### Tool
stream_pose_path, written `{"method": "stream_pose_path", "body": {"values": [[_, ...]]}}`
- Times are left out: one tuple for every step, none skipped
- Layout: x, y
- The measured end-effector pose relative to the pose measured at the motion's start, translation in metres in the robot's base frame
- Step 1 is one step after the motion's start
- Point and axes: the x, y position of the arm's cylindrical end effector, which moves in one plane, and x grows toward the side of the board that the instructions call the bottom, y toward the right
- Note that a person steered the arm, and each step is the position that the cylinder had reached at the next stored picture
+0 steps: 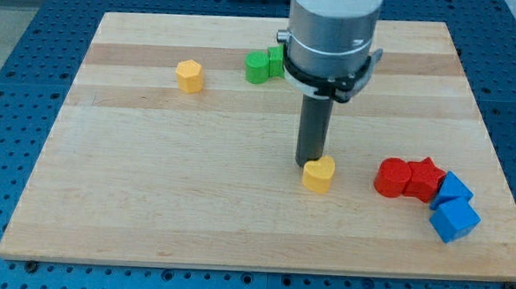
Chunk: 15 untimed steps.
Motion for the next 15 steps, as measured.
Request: {"method": "stream_pose_path", "body": {"values": [[0.018, 0.002], [0.033, 0.003], [0.044, 0.005], [0.053, 0.001], [0.071, 0.001], [0.085, 0.001], [0.095, 0.001], [0.101, 0.006], [0.091, 0.019], [0.076, 0.042], [0.076, 0.068], [0.075, 0.089], [0.075, 0.085], [0.071, 0.051], [0.048, 0.015]]}}
